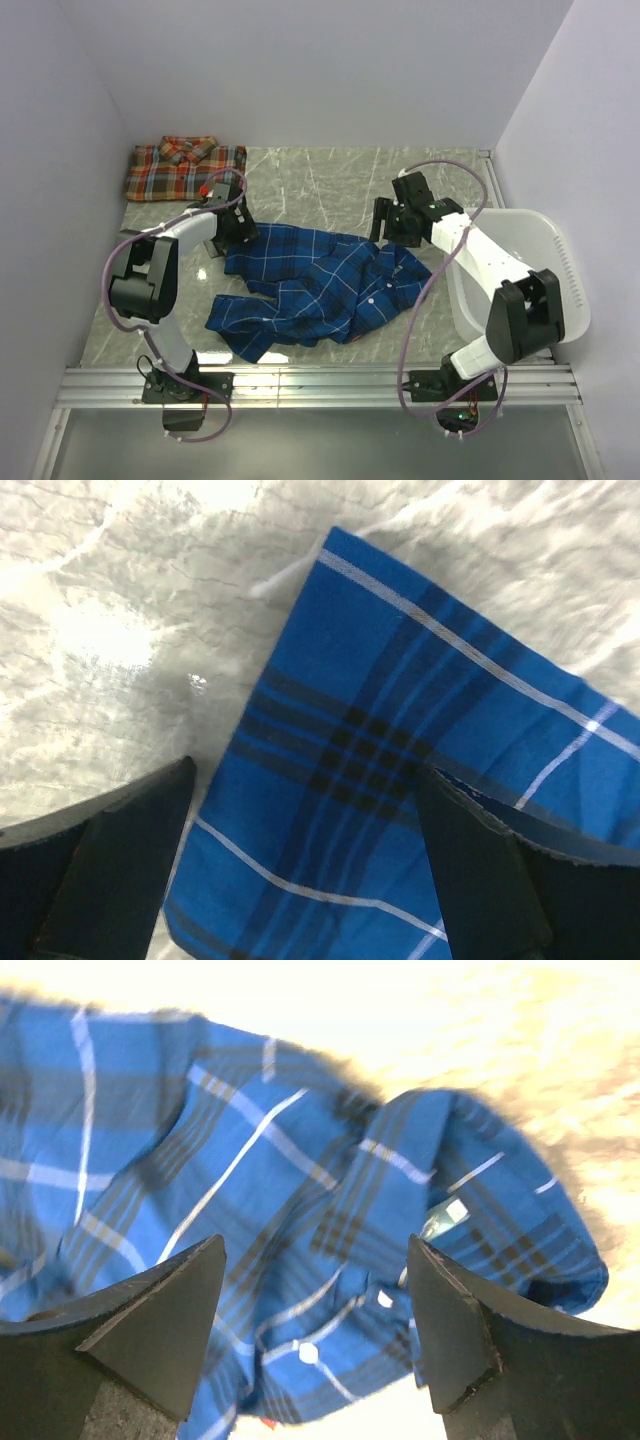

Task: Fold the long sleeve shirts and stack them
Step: Flatten the shirt out

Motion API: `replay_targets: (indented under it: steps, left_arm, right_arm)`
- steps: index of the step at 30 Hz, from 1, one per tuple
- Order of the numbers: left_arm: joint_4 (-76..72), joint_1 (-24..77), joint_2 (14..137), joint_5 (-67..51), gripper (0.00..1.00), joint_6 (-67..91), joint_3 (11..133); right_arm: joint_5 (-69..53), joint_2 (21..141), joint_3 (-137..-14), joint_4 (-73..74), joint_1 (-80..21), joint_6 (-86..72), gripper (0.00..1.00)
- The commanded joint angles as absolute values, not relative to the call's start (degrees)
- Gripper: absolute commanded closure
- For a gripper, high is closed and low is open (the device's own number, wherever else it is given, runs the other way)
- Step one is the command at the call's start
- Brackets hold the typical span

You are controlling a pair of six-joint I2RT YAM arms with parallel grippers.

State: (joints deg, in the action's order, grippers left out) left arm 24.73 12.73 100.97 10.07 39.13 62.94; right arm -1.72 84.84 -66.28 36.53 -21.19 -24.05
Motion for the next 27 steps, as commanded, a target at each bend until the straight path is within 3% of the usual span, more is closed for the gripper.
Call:
replay_targets:
  steps: [1, 10, 16, 20, 22, 24, 26, 27]
  left_arm:
    - [25.14, 12.74, 102.48, 8.09, 0.01, 37.35, 64.95]
    - [24.52, 12.92, 106.08, 7.12, 0.11, 37.7, 63.02]
    - [23.73, 13.36, 107.14, 6.33, 0.4, 37.97, 61.61]
    - [22.85, 13.36, 107.67, 5.98, 0.66, 38.14, 61.87]
    - [22.41, 13.36, 107.84, 5.54, 0.77, 38.23, 61.96]
    - [22.24, 13.36, 107.93, 5.45, 0.98, 38.23, 62.05]
    - [22.32, 13.36, 107.67, 5.97, 0.99, 37.88, 62.66]
    - [22.41, 13.36, 107.4, 6.59, 1.0, 37.79, 63.01]
  right_arm:
    - [2.63, 87.53, -66.27, 31.83, -20.13, -29.52, 0.21]
    - [2.04, 98.08, -68.73, 29.62, -20.04, -31.2, 0.23]
    - [-1.04, 103.88, -68.73, 28.39, -21.0, -29.8, 0.25]
    - [-2.02, 107.05, -69.61, 28.65, -21.44, -29.44, 0.27]
    - [-1.5, 107.49, -69.78, 28.83, -21.62, -29.01, 0.31]
    - [-1.06, 108.02, -69.7, 28.83, -21.71, -28.74, 0.41]
    - [-0.97, 107.93, -69.17, 28.48, -21.62, -28.39, 0.52]
    - [-1.31, 107.84, -69.08, 28.22, -21.62, -28.3, 0.65]
